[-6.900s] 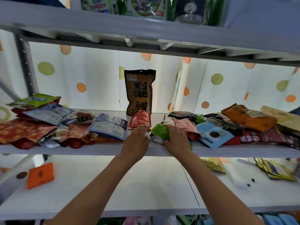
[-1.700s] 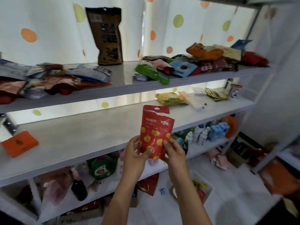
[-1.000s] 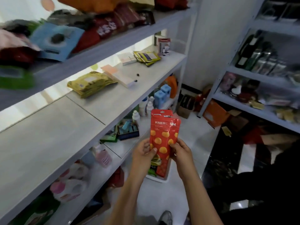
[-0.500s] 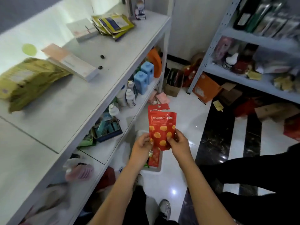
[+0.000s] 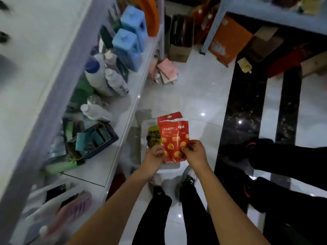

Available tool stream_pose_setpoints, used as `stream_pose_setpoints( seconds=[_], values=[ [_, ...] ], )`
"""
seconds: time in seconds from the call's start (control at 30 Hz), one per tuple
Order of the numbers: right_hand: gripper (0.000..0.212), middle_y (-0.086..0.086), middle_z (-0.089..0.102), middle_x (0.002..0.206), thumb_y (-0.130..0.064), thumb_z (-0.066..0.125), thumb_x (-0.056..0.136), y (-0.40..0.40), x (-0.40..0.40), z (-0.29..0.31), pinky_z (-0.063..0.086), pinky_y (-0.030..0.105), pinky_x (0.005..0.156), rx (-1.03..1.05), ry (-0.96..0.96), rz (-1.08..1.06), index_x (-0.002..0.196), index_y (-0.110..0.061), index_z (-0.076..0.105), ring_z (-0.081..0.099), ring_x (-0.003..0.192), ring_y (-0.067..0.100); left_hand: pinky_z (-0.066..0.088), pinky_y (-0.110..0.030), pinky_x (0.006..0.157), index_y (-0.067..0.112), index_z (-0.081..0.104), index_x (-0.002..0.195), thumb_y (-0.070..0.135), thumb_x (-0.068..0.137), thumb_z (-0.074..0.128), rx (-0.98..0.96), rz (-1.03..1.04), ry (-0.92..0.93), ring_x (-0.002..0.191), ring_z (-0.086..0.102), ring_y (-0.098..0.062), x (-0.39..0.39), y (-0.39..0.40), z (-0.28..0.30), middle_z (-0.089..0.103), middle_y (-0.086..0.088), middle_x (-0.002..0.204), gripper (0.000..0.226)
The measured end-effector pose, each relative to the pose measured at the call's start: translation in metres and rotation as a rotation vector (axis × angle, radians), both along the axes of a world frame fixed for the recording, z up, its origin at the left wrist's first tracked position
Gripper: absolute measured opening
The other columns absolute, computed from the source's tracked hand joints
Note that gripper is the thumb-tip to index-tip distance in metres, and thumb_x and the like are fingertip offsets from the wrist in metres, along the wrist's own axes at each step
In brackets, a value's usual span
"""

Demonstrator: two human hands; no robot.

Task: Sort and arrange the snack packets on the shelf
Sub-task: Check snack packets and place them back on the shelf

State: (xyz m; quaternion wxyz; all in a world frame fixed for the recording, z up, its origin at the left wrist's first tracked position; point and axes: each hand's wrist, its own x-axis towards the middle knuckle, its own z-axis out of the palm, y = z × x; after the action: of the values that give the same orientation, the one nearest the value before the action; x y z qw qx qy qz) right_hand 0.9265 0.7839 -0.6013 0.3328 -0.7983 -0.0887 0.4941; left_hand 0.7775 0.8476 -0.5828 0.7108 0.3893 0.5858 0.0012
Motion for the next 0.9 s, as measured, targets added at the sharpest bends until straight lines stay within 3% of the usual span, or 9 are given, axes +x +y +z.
stream_pose_setpoints(
  seconds=[0.13, 0.23, 0.3, 0.4, 0.47, 0.6, 0.67, 0.77, 0.9],
  values=[
    [0.023, 0.01, 0.067, 0.107, -0.015, 0.071, 0.086, 0.001, 0.003, -0.092, 0.056, 0.051, 0.085, -0.086, 0.026, -0.006, 0.092, -0.026, 0.051, 0.067, 0.096, 0.03, 0.048, -0.021, 0.073, 0.002, 0.056, 0.123, -0.005, 0.094, 0.049, -0.067, -0.066, 0.075, 0.094, 0.057, -0.019, -0.001, 0.008, -0.083, 0.06, -0.012, 0.112, 0.03],
    [0.023, 0.01, 0.066, 0.105, -0.015, 0.071, 0.088, 0.002, -0.004, -0.147, 0.057, 0.037, 0.078, -0.141, 0.061, -0.023, 0.103, -0.014, 0.053, 0.066, 0.089, 0.025, 0.046, -0.034, 0.076, 0.004, 0.053, 0.123, -0.005, 0.097, 0.044, -0.216, 0.057, 0.142, 0.097, 0.058, -0.024, -0.003, 0.008, -0.144, 0.059, -0.012, 0.115, 0.029],
    [0.029, 0.009, 0.065, 0.106, -0.017, 0.071, 0.088, 0.002, -0.007, -0.189, 0.052, 0.028, 0.073, -0.176, 0.102, -0.004, 0.113, -0.009, 0.057, 0.064, 0.09, 0.022, 0.046, -0.04, 0.088, 0.008, 0.052, 0.131, -0.002, 0.097, 0.047, -0.256, 0.052, 0.164, 0.108, 0.059, -0.025, -0.004, 0.005, -0.191, 0.061, -0.011, 0.123, 0.035],
    [0.038, 0.008, 0.067, 0.112, -0.021, 0.071, 0.087, 0.004, -0.008, -0.248, 0.055, 0.035, 0.084, -0.229, 0.128, 0.043, 0.121, -0.01, 0.059, 0.066, 0.098, 0.025, 0.045, -0.044, 0.099, 0.016, 0.051, 0.135, 0.001, 0.096, 0.05, -0.292, 0.022, 0.197, 0.12, 0.056, -0.024, -0.003, 0.004, -0.248, 0.061, -0.006, 0.129, 0.042],
    [0.038, 0.012, 0.069, 0.113, -0.018, 0.071, 0.085, 0.009, -0.005, -0.283, 0.056, 0.042, 0.09, -0.24, 0.133, 0.039, 0.12, -0.01, 0.061, 0.067, 0.099, 0.028, 0.046, -0.04, 0.094, 0.017, 0.053, 0.133, -0.001, 0.094, 0.052, -0.299, -0.001, 0.196, 0.117, 0.056, -0.023, 0.003, 0.01, -0.284, 0.063, -0.003, 0.123, 0.043],
    [0.029, 0.008, 0.071, 0.1, -0.012, 0.069, 0.082, 0.025, 0.008, -0.334, 0.058, 0.044, 0.085, -0.251, 0.152, 0.017, 0.11, -0.009, 0.064, 0.069, 0.091, 0.03, 0.046, -0.026, 0.068, 0.02, 0.055, 0.124, -0.002, 0.095, 0.046, -0.278, -0.028, 0.164, 0.092, 0.058, -0.014, 0.023, 0.032, -0.337, 0.063, -0.001, 0.11, 0.037],
    [0.037, 0.007, 0.07, 0.107, -0.013, 0.071, 0.076, 0.036, 0.016, -0.348, 0.056, 0.044, 0.089, -0.238, 0.162, 0.048, 0.113, -0.01, 0.065, 0.068, 0.096, 0.029, 0.046, -0.028, 0.075, 0.024, 0.055, 0.122, 0.003, 0.097, 0.047, -0.263, -0.063, 0.159, 0.097, 0.058, -0.016, 0.035, 0.043, -0.36, 0.063, -0.001, 0.111, 0.034],
    [0.053, 0.008, 0.059, 0.128, -0.015, 0.066, 0.088, 0.049, 0.031, -0.356, 0.042, 0.026, 0.087, -0.262, 0.065, 0.212, 0.136, -0.003, 0.05, 0.058, 0.115, 0.027, 0.043, -0.031, 0.081, 0.028, 0.058, 0.103, 0.011, 0.1, 0.046, -0.22, -0.097, 0.206, 0.091, 0.055, -0.014, 0.046, 0.058, -0.383, 0.06, 0.001, 0.102, 0.021],
    [0.053, 0.013, 0.05, 0.144, -0.019, 0.061, 0.095, 0.054, 0.039, -0.341, 0.036, 0.02, 0.088, -0.27, -0.015, 0.337, 0.142, -0.002, 0.043, 0.048, 0.13, 0.028, 0.047, -0.026, 0.075, 0.016, 0.041, 0.144, 0.006, 0.101, 0.042, -0.144, -0.167, 0.248, 0.091, 0.05, -0.012, 0.044, 0.065, -0.383, 0.048, -0.004, 0.119, 0.044]
  ],
)
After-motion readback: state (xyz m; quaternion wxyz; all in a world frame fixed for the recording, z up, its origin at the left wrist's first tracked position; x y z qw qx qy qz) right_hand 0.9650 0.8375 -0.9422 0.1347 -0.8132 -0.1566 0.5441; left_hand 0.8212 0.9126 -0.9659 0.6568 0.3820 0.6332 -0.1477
